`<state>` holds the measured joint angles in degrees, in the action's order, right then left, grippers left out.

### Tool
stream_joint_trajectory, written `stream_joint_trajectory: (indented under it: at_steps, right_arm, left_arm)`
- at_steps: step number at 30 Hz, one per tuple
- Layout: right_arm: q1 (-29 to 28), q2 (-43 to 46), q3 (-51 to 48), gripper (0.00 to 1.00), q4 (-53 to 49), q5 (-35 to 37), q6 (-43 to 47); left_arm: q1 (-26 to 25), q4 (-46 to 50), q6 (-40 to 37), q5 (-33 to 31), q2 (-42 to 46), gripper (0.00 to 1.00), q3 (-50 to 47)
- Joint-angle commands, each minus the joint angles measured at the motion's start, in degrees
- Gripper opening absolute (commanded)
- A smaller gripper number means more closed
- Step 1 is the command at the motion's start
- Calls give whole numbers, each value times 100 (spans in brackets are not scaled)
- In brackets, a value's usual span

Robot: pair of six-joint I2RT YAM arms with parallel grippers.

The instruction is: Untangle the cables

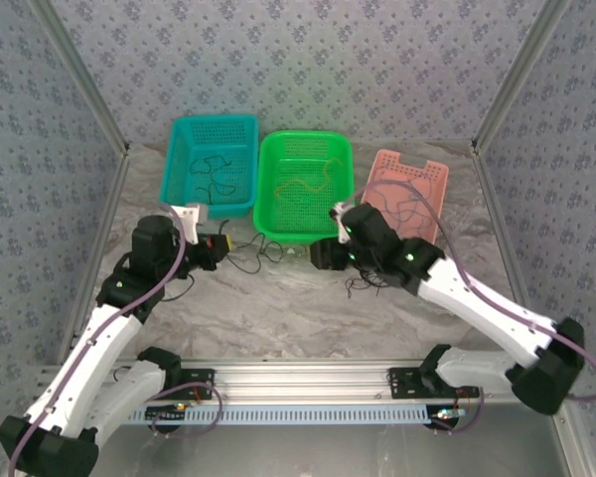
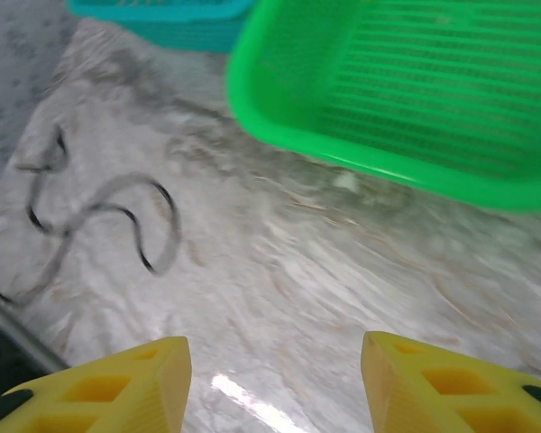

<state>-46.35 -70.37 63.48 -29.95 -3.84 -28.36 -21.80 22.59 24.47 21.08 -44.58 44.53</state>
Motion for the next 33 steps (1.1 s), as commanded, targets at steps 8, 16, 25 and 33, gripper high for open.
stream_joint_trajectory:
  at_steps: [8,16,25,33]
  right_arm:
    - [16,-1037,1172,55,-423,-2267,952]
    - [-14,-1029,539,52,53,-3126,876]
    - [-234,-1198,-7,52,515,-3581,921]
    - [-279,-1203,-300,28,938,-3568,688]
  left_arm:
    - [-1310,-248,-859,222,337,0,-194]
    - [-1655,-507,-935,353,323,0,-308]
    - [-1739,-554,-953,540,302,0,-308]
    - [-1736,-581,-936,526,257,0,-292]
